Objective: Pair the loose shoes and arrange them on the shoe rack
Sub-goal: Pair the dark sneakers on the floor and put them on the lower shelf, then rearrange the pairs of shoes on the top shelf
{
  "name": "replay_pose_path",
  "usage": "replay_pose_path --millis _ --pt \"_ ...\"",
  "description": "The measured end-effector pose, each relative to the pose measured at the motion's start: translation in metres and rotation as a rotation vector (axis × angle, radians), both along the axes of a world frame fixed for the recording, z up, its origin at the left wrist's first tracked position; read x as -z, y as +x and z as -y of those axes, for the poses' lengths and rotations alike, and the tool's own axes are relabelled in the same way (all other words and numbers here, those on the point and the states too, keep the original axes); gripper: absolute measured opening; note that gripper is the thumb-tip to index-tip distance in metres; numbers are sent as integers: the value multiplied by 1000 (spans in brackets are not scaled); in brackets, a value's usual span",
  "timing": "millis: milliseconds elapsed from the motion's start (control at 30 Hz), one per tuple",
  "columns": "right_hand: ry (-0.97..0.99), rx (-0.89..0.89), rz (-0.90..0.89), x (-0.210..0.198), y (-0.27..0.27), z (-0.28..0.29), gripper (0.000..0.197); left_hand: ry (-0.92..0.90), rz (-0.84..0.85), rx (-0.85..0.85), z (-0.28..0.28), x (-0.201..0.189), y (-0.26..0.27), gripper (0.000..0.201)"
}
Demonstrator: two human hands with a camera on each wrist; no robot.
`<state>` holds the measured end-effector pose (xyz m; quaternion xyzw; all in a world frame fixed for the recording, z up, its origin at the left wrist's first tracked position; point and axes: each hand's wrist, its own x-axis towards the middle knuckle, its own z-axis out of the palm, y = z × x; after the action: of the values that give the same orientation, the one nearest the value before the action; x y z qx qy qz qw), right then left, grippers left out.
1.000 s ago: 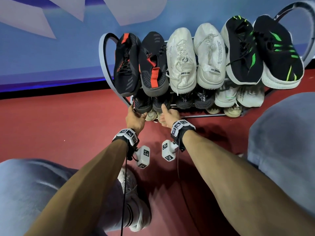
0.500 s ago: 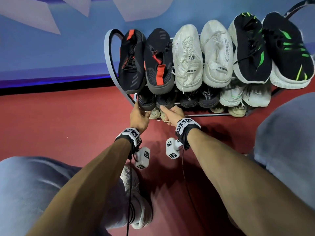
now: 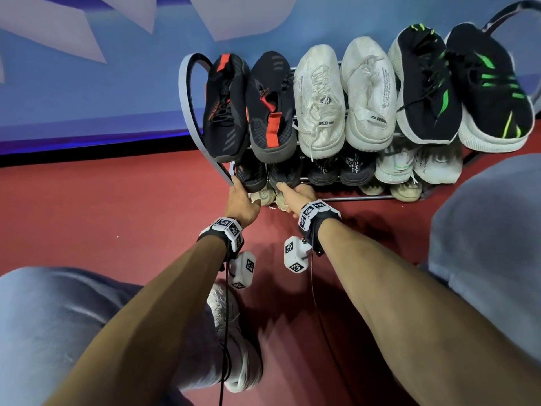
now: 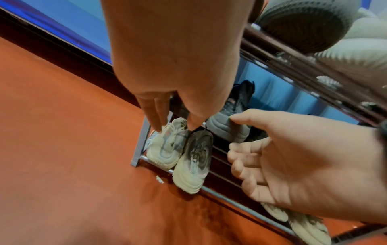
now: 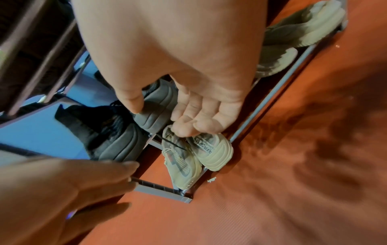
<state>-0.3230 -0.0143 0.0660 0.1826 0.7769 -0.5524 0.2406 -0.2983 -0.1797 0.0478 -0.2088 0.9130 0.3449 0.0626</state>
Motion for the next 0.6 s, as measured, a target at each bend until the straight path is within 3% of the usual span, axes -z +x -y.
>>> replay_pose_path --millis 167,300,400,467,600 --pt "209 -138 -62 -10 2 2 45 -7 133 -66 -27 -60 6 63" --pt "251 -311 -36 -35 2 -2 40 -54 233 -11 -27 -96 15 56" --pt "233 -400 -34 -66 7 -9 36 -88 300 80 -22 -130 32 26" --pt "222 -454 -42 -88 13 -15 33 -154 287 136 -23 -160 49 11" --pt "287 -656 -124 -152 31 -21 30 -312 119 244 -32 -222 77 19"
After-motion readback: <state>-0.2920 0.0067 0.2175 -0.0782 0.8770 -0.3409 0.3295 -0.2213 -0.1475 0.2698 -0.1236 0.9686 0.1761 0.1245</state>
